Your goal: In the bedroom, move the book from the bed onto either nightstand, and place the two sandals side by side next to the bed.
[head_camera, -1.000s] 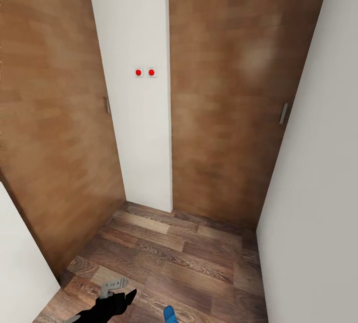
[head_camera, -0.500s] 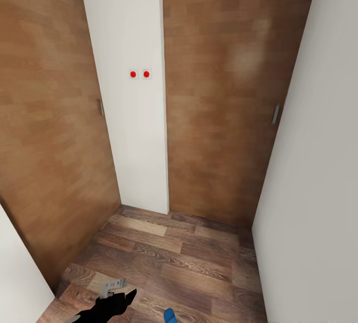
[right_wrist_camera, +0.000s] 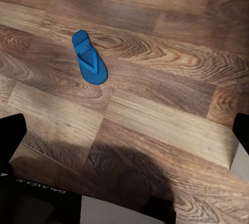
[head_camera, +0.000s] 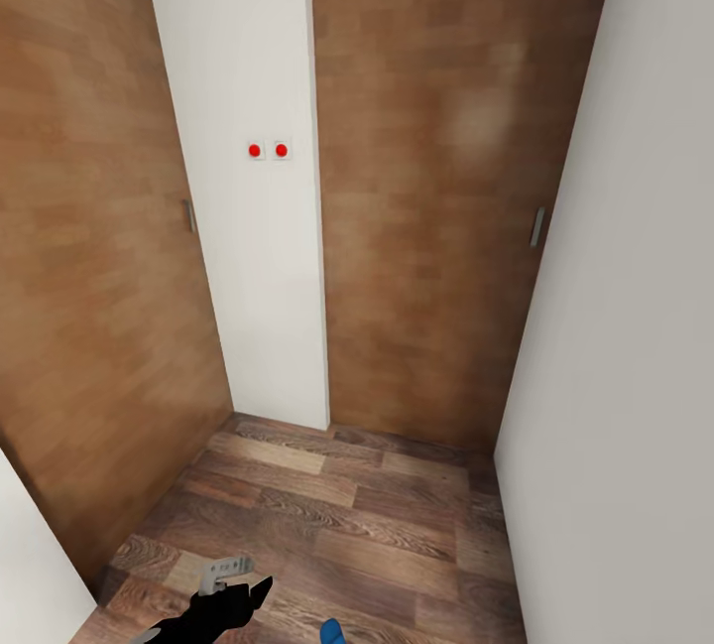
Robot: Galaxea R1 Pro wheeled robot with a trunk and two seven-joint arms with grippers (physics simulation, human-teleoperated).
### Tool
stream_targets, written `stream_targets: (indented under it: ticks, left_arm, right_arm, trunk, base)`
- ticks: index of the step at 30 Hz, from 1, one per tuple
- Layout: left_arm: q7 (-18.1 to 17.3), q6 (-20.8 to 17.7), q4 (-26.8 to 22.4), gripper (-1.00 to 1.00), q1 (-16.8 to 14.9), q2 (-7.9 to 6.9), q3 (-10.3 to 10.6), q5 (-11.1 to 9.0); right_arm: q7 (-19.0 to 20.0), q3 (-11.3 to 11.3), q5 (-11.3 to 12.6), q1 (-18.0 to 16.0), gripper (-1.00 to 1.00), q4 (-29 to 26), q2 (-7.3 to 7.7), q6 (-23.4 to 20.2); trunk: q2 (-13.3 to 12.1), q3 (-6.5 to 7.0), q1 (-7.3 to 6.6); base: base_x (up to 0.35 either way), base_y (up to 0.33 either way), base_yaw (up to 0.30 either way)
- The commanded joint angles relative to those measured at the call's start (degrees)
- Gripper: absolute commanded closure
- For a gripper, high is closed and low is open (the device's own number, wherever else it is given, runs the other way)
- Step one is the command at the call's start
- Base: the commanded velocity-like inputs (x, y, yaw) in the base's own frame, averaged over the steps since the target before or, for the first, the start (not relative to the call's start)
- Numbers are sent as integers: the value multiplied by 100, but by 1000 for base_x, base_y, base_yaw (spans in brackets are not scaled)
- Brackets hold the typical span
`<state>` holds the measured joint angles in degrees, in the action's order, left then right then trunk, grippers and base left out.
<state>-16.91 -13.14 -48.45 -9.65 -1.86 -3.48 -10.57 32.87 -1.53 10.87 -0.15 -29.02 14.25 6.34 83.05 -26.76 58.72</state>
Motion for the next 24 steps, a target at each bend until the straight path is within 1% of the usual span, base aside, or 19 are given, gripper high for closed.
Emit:
stream_targets:
  ticks: [1,10,24]
  left_arm:
    - [-23,-57,-7,-100,-2,2,-13,-60]
    - [-23,-57,-7,-100,-2,2,-12,-60]
    - [-23,-57,-7,-100,-2,2,-12,-60]
  right_arm:
    - [35,-14,29,-2,-100,1,-1,-3]
    - [35,-14,29,-1,-100,0,-1,-4]
    - [35,-14,29,1,-100,-1,-1,-4]
  trunk:
    - [3,-6,1]
    - [3,-5,1]
    - [3,-5,1]
  base:
    - [144,0,-2]
    - [222,0,-1]
    - [24,0,0]
